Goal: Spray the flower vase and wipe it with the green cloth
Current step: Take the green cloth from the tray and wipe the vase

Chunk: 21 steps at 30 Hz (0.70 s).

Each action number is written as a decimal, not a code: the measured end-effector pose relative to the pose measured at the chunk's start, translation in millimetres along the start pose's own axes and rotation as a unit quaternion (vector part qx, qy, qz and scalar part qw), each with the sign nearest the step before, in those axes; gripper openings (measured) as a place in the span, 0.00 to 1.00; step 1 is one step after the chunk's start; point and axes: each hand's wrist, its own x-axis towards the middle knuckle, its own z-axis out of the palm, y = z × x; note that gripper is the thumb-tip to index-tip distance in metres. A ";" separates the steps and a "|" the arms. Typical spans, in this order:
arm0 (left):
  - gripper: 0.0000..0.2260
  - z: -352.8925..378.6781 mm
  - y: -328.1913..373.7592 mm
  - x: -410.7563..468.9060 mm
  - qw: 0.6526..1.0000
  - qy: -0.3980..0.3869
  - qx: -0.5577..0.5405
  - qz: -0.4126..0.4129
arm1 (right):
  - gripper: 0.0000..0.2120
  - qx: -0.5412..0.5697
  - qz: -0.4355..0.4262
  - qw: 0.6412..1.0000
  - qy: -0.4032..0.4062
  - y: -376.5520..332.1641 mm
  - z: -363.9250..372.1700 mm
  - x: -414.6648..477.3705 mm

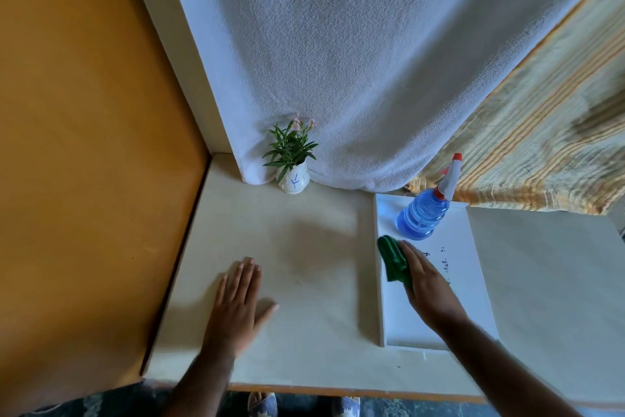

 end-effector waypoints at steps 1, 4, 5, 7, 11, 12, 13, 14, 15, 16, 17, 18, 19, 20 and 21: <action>0.40 1.6 -0.7 -0.6 1.000 0.004 0.000 0.002 | 0.30 0.004 -0.021 1.000 0.000 -11.8 2.0 11.7; 0.40 5.3 -2.0 -1.3 1.000 0.014 0.002 0.000 | 0.33 0.020 -0.099 0.995 -0.007 -50.1 16.0 53.3; 0.40 6.6 -2.3 -0.8 1.000 0.017 -0.001 -0.002 | 0.34 0.016 -0.124 0.992 -0.013 -62.8 22.0 68.3; 0.40 9.6 -2.9 -0.3 1.000 0.026 -0.009 -0.001 | 0.31 -0.004 -0.172 0.985 -0.019 -86.0 32.5 96.2; 0.41 18.0 -7.0 1.3 0.999 0.049 -0.009 0.001 | 0.29 -0.035 -0.236 0.971 -0.022 -122.6 51.4 147.7; 0.41 19.9 -8.2 1.9 0.998 0.055 -0.009 0.002 | 0.27 -0.040 -0.247 0.968 -0.024 -129.2 57.7 157.3; 0.41 21.4 -7.9 2.2 0.998 0.060 -0.008 0.004 | 0.25 -0.043 -0.259 0.965 -0.024 -133.5 63.0 164.7; 0.41 22.9 -7.9 2.5 0.998 0.063 -0.005 0.004 | 0.24 -0.045 -0.271 0.961 -0.022 -136.4 68.4 171.7; 0.41 24.1 -8.0 2.4 0.998 0.066 -0.003 0.003 | 0.24 -0.049 -0.280 0.959 -0.020 -138.3 72.2 177.7; 0.41 25.1 -7.9 2.2 0.998 0.070 0.000 0.003 | 0.24 -0.053 -0.285 0.957 -0.018 -139.2 74.4 182.4; 0.41 25.7 -8.3 1.4 0.997 0.073 0.004 0.004 | 0.24 -0.056 -0.288 0.956 -0.015 -139.5 76.0 186.5; 0.41 25.8 -8.9 0.7 0.997 0.075 0.008 0.005 | 0.24 -0.057 -0.290 0.955 -0.013 -138.8 77.3 189.7; 0.41 26.0 -9.6 0.3 0.997 0.077 0.013 0.007 | 0.23 -0.058 -0.292 0.955 -0.011 -137.9 79.0 192.4; 0.41 26.4 -10.1 0.0 0.997 0.079 0.016 0.007 | 0.23 -0.058 -0.296 0.953 -0.010 -136.6 81.4 194.7; 0.41 26.5 -10.2 0.3 0.996 0.083 0.016 0.007 | 0.24 -0.058 -0.300 0.952 -0.007 -134.9 83.8 196.6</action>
